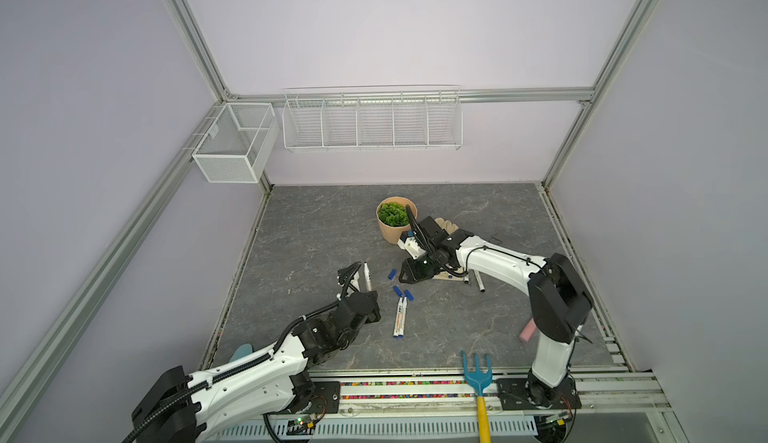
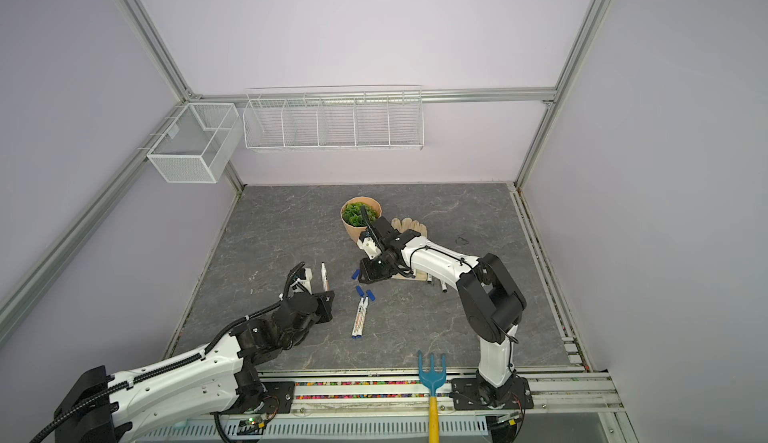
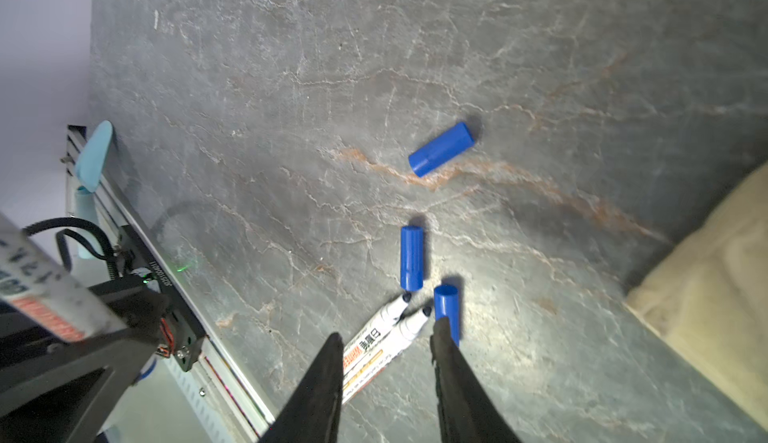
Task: Insert the pens into the pen caps
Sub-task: 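Lower the right gripper to the loose blue caps and grasp one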
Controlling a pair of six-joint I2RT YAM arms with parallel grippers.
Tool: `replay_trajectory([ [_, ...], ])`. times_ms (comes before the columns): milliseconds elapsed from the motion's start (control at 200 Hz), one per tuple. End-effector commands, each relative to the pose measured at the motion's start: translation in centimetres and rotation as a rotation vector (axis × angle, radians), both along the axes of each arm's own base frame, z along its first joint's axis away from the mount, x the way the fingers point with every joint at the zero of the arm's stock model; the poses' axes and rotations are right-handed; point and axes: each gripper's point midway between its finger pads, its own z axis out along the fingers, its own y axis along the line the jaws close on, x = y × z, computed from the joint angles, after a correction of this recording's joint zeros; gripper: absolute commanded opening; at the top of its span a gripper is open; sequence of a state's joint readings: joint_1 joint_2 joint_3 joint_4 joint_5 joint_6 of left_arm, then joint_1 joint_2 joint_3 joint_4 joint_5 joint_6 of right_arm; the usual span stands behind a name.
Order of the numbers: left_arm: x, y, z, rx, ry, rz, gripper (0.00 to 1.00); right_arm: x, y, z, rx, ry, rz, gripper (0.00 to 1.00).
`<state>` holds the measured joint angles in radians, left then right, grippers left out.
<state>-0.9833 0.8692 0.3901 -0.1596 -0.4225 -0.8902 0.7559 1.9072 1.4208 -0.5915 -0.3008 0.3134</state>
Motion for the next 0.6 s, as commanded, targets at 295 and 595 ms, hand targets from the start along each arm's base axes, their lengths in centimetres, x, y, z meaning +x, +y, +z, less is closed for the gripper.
replay_trajectory([
  [295, -1.3, 3.2, 0.6, -0.056, -0.019, 0.056, 0.0, 0.0, 0.4, -4.5, -0.289, -0.075, 0.142, 0.38],
  [595, -1.2, 3.2, 0.5, -0.051, -0.021, 0.058, 0.0, -0.4, 1.1, -6.6, -0.361, -0.088, 0.19, 0.37],
])
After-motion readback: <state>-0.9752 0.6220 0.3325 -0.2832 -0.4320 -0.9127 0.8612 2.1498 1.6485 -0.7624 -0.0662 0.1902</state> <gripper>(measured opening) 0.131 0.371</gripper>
